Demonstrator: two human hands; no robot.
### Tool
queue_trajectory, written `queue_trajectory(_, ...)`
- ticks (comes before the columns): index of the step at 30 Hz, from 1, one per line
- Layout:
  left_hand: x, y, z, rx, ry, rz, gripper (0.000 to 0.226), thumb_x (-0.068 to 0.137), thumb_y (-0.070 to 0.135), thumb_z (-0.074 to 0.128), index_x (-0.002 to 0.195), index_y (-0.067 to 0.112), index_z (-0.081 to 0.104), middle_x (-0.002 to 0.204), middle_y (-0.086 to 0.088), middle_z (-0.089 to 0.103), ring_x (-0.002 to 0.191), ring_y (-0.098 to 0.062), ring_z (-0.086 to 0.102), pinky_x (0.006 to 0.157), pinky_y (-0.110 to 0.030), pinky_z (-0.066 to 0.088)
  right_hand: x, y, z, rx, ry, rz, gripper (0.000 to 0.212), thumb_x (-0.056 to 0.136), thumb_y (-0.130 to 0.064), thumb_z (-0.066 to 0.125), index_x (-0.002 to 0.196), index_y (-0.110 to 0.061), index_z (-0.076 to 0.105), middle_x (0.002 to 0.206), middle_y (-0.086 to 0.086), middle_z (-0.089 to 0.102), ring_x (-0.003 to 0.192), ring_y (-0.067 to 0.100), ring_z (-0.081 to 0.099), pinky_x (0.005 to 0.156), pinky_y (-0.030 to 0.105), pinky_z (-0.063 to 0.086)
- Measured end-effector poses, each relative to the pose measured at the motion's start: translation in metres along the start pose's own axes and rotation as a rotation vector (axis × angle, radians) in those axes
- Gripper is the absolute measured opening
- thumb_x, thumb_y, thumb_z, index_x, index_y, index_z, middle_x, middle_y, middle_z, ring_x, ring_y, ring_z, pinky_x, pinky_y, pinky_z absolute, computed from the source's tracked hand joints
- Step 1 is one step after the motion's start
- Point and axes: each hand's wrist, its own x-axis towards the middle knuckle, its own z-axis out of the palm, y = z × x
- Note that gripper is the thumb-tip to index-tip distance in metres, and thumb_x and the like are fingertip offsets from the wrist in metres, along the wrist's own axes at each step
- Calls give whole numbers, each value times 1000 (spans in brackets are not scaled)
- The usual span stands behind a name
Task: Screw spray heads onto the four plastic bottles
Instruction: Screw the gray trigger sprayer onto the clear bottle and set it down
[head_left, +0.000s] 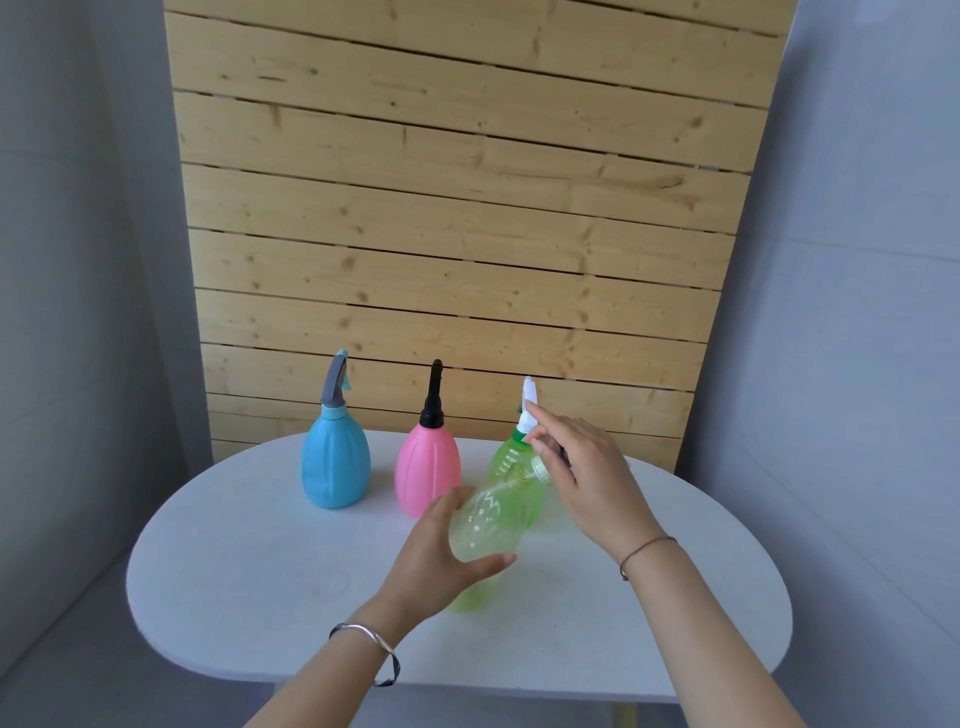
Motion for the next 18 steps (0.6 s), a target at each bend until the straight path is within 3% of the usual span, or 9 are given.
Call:
queue_trajectory(5, 3, 1, 3, -19, -77, 31, 71, 73, 46, 74, 131, 34, 35, 129, 20, 45, 119, 2, 42, 85, 5, 30, 4, -5, 2, -86, -3, -33, 43, 100, -8, 35, 140, -18, 43, 106, -4, 69, 98, 19, 57, 88, 28, 33)
queue_trajectory(9, 5, 17, 6, -128, -48, 104, 64, 84, 40, 64, 135, 39, 24, 129, 37, 30, 115, 34, 25, 86, 12, 20, 10, -10, 6, -100, -3, -30, 49, 97, -1, 35, 143, -20, 38, 114, -4, 69, 103, 20, 56, 90, 25, 33)
queue_trajectory(14, 15, 36, 6, -311, 89, 172, 45, 82, 44, 60, 125, 37, 49, 124, 20, 56, 118, 11, 47, 92, 0, 33, 15, -23, 15, -95, -18, -72, 63, 90, 4, 48, 146, -20, 31, 122, -7, 66, 108, 18, 53, 90, 16, 25)
queue_trajectory(18, 22, 38, 5, -368, 156, 228, 26, 88, 18, 64, 112, 26, 63, 108, 10, 69, 108, -9, 60, 92, -19, 45, 19, -31, 20, -108, 5, -108, 57, 94, 1, 38, 146, -22, 31, 123, -8, 66, 109, 16, 52, 93, 15, 23)
